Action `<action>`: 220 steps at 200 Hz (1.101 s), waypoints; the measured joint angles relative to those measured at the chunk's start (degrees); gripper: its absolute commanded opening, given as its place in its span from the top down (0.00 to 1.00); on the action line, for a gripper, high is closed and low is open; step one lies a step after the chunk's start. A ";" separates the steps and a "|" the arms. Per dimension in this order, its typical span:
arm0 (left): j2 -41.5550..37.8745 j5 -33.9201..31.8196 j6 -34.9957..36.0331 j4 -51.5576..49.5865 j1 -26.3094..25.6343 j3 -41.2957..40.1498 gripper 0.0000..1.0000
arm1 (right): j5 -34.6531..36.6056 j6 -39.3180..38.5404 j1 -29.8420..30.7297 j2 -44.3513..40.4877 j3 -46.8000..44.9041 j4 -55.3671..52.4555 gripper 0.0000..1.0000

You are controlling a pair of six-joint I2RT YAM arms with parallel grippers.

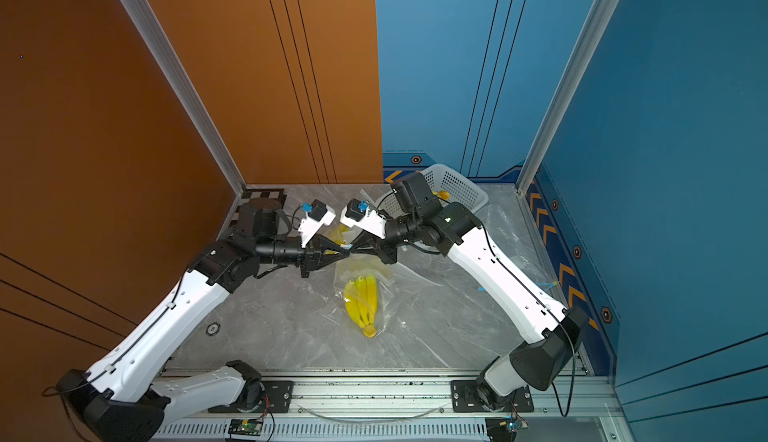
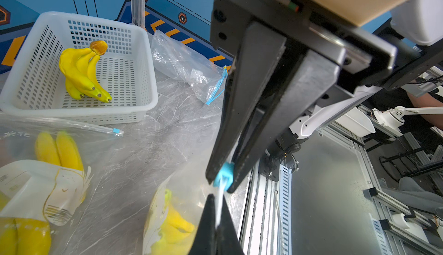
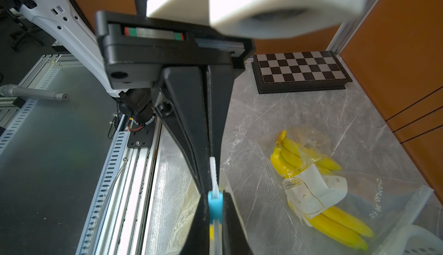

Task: Open the zip-top bag and take out the banana
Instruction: Unzip the zipper on the zipper food storage bag.

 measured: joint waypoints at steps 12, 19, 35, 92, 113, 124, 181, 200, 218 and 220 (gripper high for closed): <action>0.00 0.00 0.00 0.02 0.20 0.00 0.99 | 0.02 0.00 -0.02 0.00 0.00 0.02 0.93; 0.00 0.00 0.00 0.02 0.37 0.00 0.99 | 0.00 0.00 -0.11 0.00 0.00 0.02 0.93; 0.00 0.02 0.00 0.04 0.79 0.00 0.99 | -0.02 -0.02 -0.15 0.00 -0.02 0.11 0.93; -1.81 0.02 -0.66 0.52 2.45 -1.92 0.99 | -0.48 -0.04 -0.59 -1.07 -3.34 2.54 0.93; -2.54 0.00 -0.96 0.63 3.34 -2.01 0.99 | -0.42 -0.02 -1.42 -2.47 -4.96 3.08 0.93; -3.04 -0.02 -1.11 0.63 3.82 -2.12 0.99 | -0.42 -0.02 -1.97 -3.37 -5.97 3.15 0.93; -6.40 -6.36 -0.35 -0.85 6.01 -2.16 0.99 | 1.16 -0.26 -6.64 -11.10 -13.27 2.05 0.93; -7.30 -9.42 0.22 -1.55 6.38 -2.16 0.99 | 1.97 -0.22 -8.46 -14.95 -16.41 1.42 0.93; -7.52 -12.09 0.70 -2.29 6.67 -2.16 0.99 | 2.84 -0.13 -9.90 -18.49 -19.08 1.01 0.93; -7.52 -12.35 0.74 -2.38 6.71 -2.16 0.99 | 2.86 -0.09 -10.01 -18.78 -19.32 0.98 0.93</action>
